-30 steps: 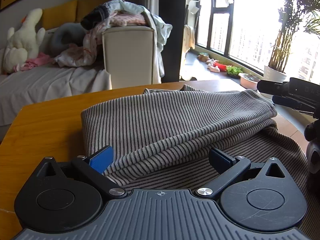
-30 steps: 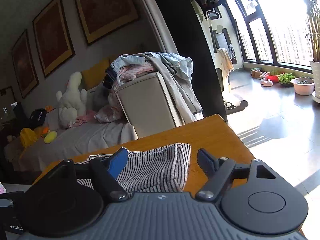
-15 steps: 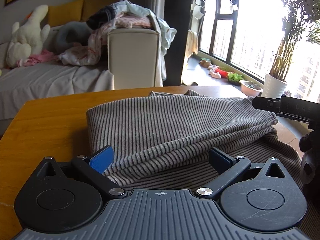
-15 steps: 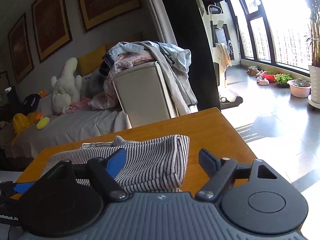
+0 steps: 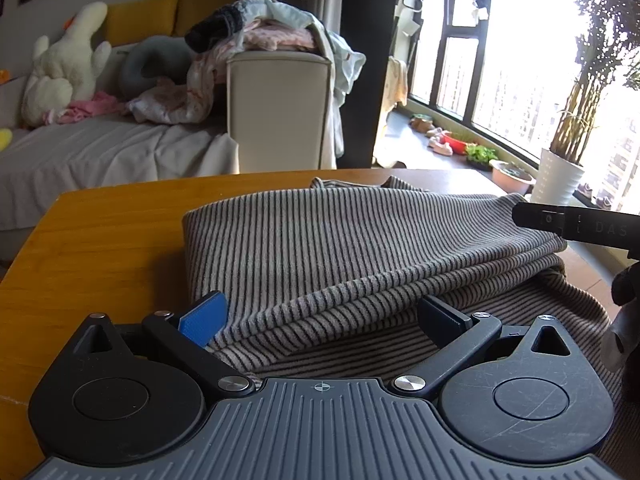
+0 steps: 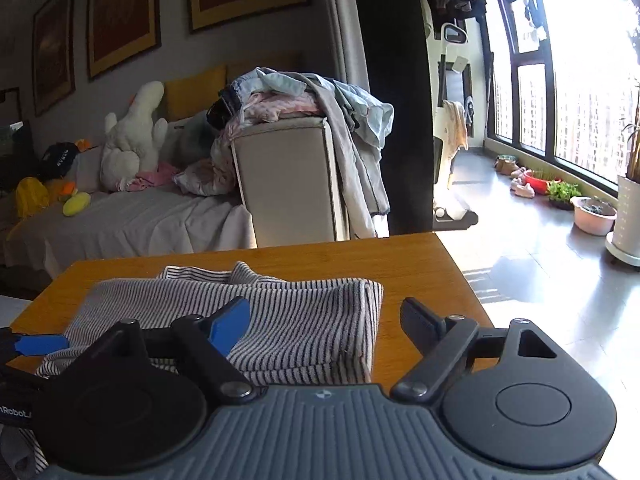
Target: Fold clothes
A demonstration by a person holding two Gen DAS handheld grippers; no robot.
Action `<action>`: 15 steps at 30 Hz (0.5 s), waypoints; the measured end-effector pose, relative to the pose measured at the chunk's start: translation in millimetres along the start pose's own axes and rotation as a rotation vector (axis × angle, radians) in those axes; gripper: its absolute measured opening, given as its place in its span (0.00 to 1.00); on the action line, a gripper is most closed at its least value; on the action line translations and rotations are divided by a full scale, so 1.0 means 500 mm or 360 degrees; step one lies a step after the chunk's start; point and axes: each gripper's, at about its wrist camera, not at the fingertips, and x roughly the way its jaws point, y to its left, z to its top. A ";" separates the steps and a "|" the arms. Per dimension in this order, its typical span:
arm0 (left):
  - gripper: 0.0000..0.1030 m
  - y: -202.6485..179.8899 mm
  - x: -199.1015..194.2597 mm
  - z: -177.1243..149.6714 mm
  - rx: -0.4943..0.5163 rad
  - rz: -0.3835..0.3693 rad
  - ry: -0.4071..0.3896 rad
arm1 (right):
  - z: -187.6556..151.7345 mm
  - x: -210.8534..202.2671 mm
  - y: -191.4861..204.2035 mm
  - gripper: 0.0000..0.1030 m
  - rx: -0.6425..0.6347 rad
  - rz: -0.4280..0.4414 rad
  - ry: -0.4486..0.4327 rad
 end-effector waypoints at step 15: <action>1.00 0.003 0.005 0.000 -0.0003 -0.0016 0.0033 | -0.040 0.090 -0.014 1.00 0.0171 0.0170 0.0408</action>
